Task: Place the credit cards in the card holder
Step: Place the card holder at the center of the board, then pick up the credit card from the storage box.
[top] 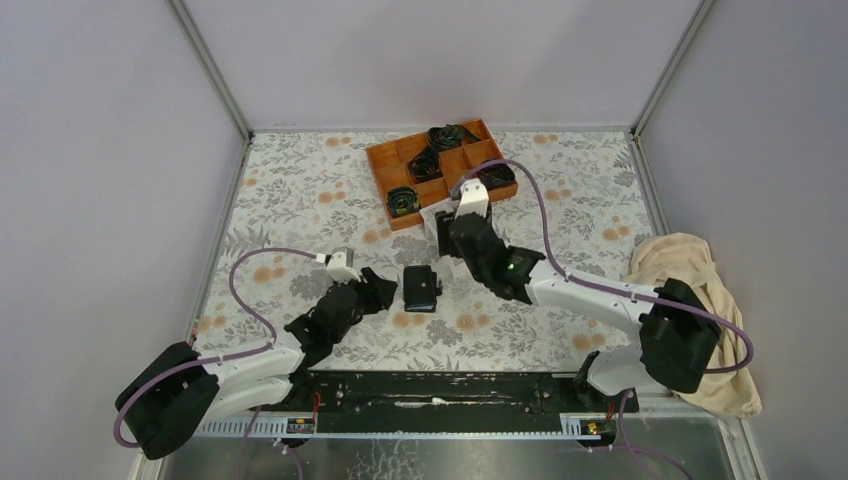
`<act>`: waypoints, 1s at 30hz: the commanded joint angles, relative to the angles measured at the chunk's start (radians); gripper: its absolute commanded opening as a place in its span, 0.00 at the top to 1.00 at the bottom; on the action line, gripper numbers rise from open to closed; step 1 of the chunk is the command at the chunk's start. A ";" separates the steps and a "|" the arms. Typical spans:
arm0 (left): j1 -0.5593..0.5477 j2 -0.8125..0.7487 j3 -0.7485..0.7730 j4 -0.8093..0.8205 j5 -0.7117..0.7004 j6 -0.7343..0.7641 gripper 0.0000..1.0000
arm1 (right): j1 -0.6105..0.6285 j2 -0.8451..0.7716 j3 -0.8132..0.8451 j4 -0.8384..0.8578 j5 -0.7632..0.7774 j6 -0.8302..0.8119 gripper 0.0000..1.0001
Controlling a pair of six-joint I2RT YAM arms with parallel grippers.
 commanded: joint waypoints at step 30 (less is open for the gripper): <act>0.143 0.505 0.431 0.180 0.239 0.006 0.44 | -0.413 0.435 0.354 -0.009 -0.666 -0.051 0.34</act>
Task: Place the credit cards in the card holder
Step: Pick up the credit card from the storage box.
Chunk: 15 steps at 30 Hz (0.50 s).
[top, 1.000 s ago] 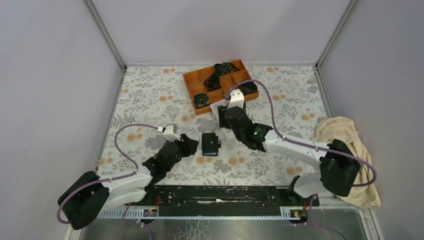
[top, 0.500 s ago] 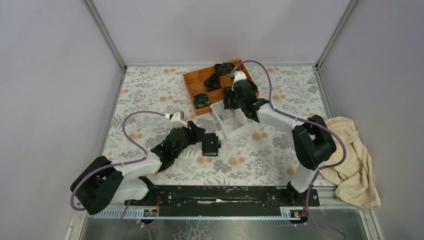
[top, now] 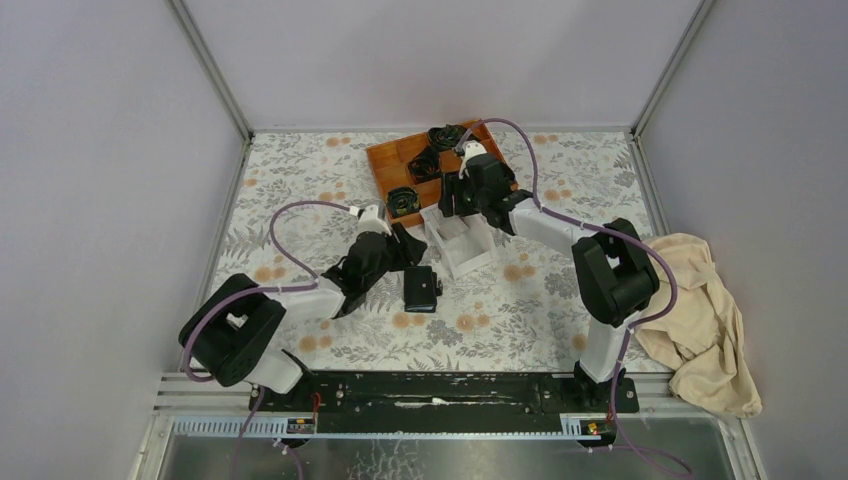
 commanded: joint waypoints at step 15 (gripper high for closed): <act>0.007 0.156 0.106 0.073 0.094 0.005 0.47 | -0.052 0.037 -0.014 -0.007 -0.150 0.061 0.36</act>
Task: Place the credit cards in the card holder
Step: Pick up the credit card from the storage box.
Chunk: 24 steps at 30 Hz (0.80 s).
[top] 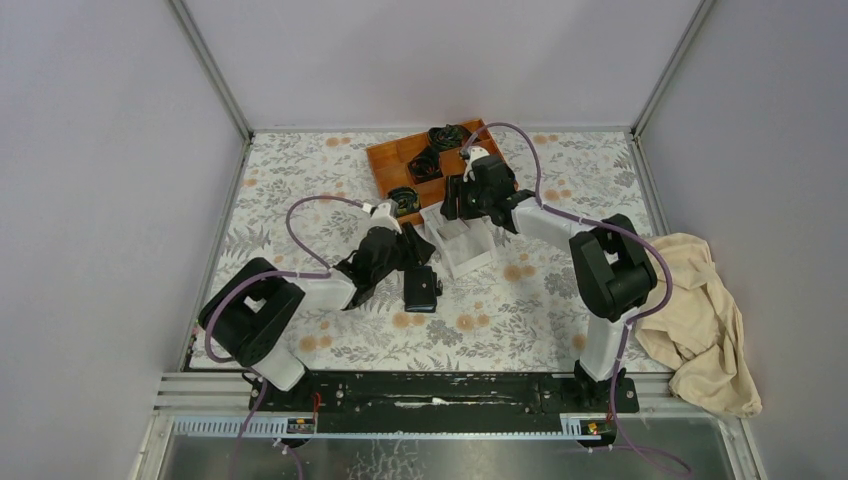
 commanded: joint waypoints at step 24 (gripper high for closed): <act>0.006 0.141 0.078 0.100 0.072 0.028 0.51 | -0.030 0.024 0.004 -0.010 -0.167 0.068 0.62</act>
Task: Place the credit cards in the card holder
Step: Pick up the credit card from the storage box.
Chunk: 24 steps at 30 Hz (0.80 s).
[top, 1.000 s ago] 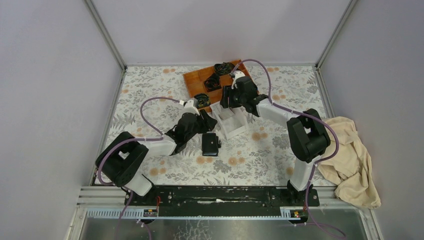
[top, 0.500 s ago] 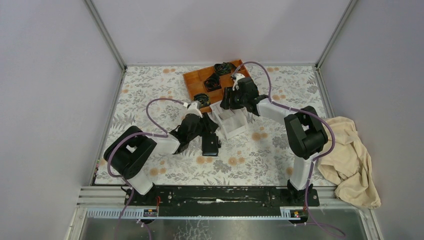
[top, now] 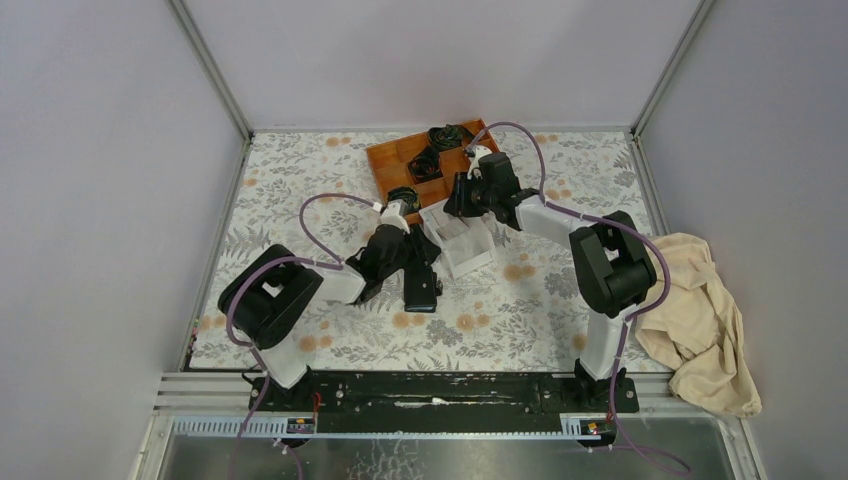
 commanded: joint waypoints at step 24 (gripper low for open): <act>0.006 -0.053 0.024 0.020 0.008 0.031 0.51 | 0.017 -0.136 -0.004 -0.122 0.076 -0.014 0.88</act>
